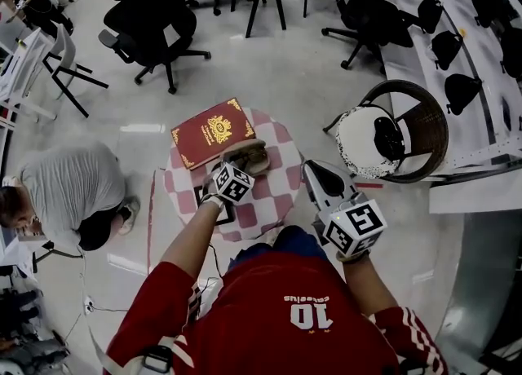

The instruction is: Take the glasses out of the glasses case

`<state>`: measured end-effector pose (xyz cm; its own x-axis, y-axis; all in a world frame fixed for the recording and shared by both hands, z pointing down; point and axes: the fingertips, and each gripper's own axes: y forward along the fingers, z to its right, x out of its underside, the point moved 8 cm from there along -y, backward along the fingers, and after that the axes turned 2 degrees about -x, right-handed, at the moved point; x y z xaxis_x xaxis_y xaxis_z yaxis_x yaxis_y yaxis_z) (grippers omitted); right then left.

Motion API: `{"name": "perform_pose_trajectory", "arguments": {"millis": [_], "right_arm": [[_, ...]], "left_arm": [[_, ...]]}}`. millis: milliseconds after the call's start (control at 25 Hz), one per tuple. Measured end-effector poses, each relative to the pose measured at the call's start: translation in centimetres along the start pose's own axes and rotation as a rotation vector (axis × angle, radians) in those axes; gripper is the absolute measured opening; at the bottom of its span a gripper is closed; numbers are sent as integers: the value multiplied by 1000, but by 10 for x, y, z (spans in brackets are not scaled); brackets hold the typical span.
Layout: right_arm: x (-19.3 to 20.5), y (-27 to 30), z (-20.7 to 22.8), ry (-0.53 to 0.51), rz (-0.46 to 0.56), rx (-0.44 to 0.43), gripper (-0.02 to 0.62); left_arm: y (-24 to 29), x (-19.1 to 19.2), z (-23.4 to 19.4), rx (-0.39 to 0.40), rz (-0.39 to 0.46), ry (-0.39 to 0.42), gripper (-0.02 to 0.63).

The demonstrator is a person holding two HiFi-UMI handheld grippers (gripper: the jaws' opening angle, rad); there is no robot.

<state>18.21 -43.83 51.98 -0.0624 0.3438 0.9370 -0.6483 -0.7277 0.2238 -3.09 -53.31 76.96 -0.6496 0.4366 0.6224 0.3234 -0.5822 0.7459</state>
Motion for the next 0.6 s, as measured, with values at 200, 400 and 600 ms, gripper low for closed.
{"name": "perform_pose_trajectory", "arguments": {"millis": [200,400,600], "right_arm": [[7,3,2,11,-17,-8,23],[13,5,4,25,-35,-13,23],[17,7,7,44,-46,-22,23]], "left_arm": [[14,3,7,-11,-39,40,112],[23,5,9,-42,-67,77,110],[29,6,7,-65,-85,120,70]]}}
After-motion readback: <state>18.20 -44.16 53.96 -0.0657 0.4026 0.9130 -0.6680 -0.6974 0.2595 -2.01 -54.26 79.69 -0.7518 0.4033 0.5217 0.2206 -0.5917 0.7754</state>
